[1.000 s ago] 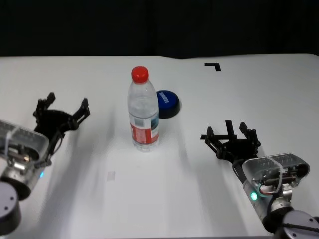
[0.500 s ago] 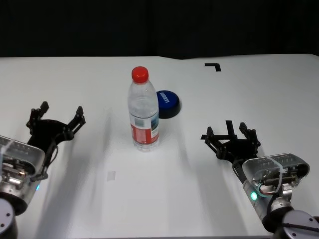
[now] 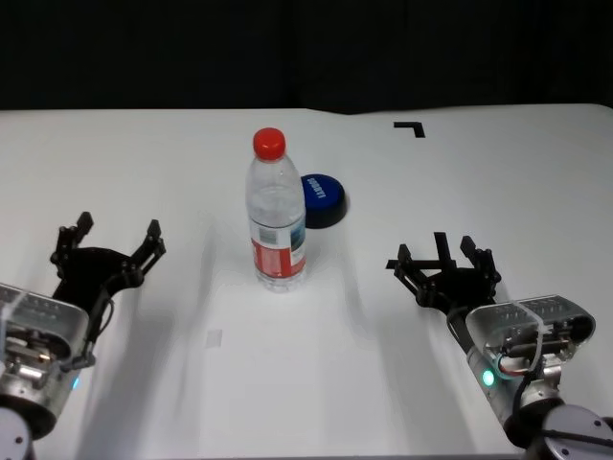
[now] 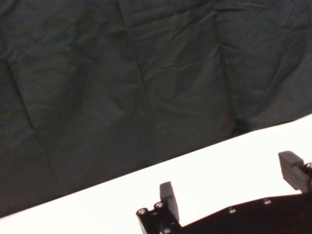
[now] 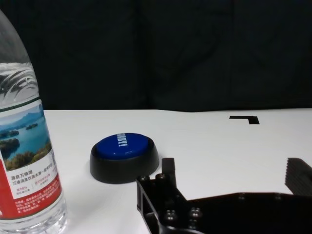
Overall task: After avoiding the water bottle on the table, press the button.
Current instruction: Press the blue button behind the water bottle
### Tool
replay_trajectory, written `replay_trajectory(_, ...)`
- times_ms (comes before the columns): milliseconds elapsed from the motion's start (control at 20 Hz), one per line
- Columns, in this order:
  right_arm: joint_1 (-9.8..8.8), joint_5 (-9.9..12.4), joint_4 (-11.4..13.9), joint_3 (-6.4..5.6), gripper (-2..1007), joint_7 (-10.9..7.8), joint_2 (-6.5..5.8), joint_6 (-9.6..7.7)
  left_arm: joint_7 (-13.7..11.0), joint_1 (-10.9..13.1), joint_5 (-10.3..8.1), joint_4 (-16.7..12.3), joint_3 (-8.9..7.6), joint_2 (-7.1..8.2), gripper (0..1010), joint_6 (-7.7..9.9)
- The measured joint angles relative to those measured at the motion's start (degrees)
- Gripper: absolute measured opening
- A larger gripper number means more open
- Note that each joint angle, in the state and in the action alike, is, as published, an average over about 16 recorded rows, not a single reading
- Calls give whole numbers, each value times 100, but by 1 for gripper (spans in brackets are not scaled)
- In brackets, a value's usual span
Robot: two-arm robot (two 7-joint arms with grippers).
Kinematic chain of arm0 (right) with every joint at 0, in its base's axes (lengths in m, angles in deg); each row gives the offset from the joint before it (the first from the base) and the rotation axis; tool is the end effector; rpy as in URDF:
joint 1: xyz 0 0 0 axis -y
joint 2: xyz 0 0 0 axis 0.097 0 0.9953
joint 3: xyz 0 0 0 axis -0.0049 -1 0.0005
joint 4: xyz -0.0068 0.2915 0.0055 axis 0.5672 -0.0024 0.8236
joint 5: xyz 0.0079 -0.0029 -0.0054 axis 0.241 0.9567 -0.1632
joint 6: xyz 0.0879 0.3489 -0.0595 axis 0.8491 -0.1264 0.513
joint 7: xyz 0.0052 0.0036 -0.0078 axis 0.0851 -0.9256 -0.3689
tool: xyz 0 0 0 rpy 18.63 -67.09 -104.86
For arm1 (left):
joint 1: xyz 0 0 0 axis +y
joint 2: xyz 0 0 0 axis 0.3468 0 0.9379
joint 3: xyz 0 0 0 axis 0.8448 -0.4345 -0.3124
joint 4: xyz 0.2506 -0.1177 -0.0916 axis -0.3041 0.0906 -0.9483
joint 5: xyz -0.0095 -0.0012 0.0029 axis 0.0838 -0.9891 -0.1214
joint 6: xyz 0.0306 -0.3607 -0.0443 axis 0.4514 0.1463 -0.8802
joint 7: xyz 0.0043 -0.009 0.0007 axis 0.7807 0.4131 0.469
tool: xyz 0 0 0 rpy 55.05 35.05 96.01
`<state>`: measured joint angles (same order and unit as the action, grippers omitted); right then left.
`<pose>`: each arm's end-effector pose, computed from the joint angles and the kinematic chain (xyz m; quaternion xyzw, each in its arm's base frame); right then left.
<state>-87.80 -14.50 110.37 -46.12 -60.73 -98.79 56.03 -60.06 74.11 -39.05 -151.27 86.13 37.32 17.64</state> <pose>0.3540 0.0539 -0.3103 0.0183 0.0178 -0.6311 0.7753 0.3622 0.0427 -0.3009 0.0783 -0.1324 0.6378 0.7547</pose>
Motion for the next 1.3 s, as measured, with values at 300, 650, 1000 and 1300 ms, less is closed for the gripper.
replay_trajectory(300, 0, 0, 0, 0, 1003, 0, 0, 0, 37, 164, 66, -140, 10, -95, 1003, 15)
replay_trajectory(650, 0, 0, 0, 0, 1003, 0, 0, 0, 61, 234, 129, -200, 49, -165, 1003, 19)
replay_trajectory(1000, 0, 0, 0, 0, 1003, 0, 0, 0, 71, 235, 158, -201, 69, -185, 1003, 18)
replay_trajectory(1300, 0, 0, 0, 0, 1003, 0, 0, 0, 69, 232, 158, -197, 70, -183, 1003, 14)
